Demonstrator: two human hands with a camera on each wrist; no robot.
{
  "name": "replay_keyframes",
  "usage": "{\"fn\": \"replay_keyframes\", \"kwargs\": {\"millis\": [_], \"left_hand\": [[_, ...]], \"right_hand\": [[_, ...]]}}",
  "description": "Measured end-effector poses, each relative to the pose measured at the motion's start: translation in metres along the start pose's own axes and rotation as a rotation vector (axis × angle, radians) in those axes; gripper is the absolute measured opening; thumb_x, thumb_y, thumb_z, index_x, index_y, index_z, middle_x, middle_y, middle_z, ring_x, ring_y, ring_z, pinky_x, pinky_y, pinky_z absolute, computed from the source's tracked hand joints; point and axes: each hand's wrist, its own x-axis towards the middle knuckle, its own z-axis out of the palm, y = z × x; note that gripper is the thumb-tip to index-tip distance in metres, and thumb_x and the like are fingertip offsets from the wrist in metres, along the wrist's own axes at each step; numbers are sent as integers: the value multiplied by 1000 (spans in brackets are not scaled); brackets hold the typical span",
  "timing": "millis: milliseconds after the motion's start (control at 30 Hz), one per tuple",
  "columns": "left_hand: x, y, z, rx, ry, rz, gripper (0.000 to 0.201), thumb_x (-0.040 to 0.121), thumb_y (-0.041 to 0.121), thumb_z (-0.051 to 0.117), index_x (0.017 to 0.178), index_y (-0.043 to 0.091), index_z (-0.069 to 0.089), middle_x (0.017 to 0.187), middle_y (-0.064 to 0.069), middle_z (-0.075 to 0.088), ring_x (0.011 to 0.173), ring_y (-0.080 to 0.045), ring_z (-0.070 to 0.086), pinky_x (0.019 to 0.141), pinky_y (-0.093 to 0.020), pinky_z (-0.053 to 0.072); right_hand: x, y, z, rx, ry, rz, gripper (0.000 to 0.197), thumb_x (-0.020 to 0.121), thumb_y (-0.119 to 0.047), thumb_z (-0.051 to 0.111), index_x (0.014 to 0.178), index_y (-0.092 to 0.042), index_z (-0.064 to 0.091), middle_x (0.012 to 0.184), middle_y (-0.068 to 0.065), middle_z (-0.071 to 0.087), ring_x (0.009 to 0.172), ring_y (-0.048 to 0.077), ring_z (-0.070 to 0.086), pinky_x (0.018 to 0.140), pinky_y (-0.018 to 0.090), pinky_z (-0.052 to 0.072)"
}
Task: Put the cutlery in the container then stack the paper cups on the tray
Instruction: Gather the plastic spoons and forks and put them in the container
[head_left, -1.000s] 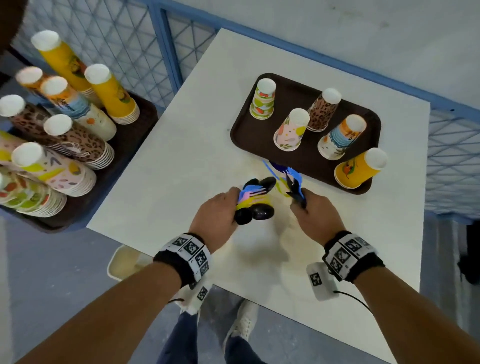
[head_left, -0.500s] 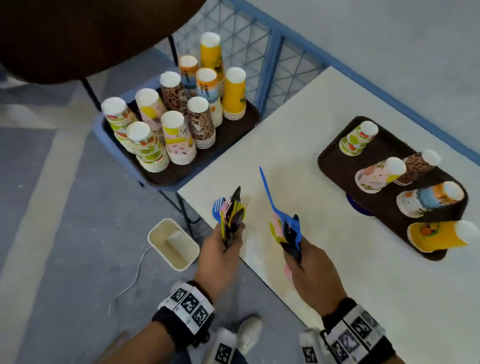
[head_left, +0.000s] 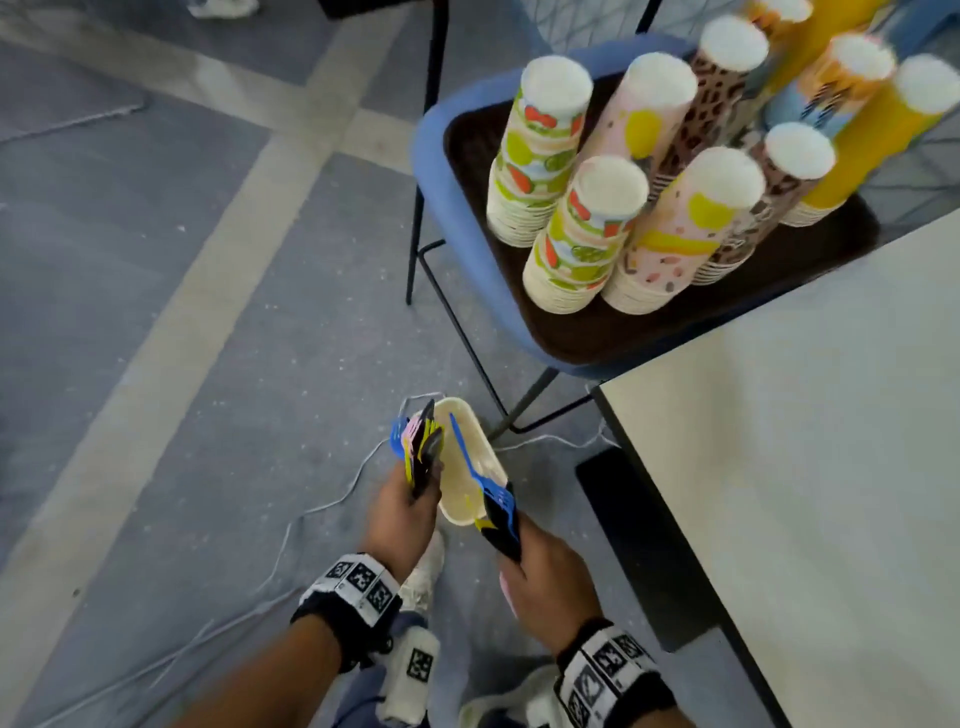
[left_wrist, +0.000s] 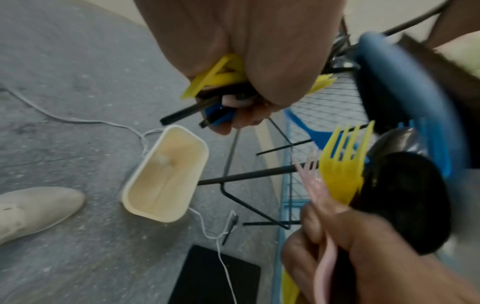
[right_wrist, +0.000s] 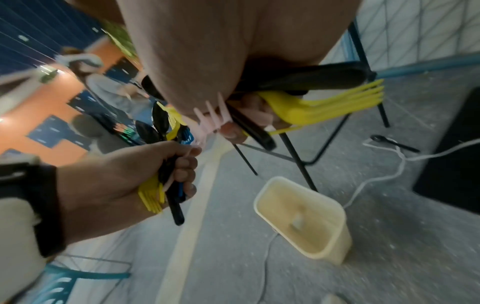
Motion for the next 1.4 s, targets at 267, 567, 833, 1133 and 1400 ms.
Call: {"fn": "replay_keyframes", "kwargs": {"millis": [267,567,833,1133,1400], "left_hand": [[110,-129,50,50,-268,-513,34,103,16,52,69,11,49,54,-6,47,34,-12,44,43,-23,38],[181,-169,65,161,-380,-724,24,98,14,57,74,10,55,77,-7,58,65,-20,56,60,-21,49],[180,-163,68,-249,-268,-855,19,102,20,56,114,7,63,99,-10,62,89,-24,60,72,-43,59],[136,-116,44,-259,-294,-689,11,104,22,54,107,15,62,117,-12,60,107,-28,57,96,-45,49],[54,2,16,-130,-233,-350,12,97,19,61,105,15,69,86,-1,73,74,-17,63,61,-25,46]], "right_hand": [[166,77,103,-19,-183,345,40,102,-40,44,106,-7,66,101,17,70,97,37,66,80,37,52],[286,94,138,-130,-390,454,36,106,-26,41,104,-1,66,117,23,64,109,36,62,77,28,37],[302,106,153,28,-297,487,46,86,-50,52,105,-12,70,110,16,70,102,37,69,91,47,57],[251,79,111,57,-209,373,34,92,-32,51,113,-11,67,117,13,70,105,35,66,88,38,54],[111,-2,10,325,-69,192,28,92,-31,59,118,-28,69,117,-6,73,108,6,67,98,33,52]]}}
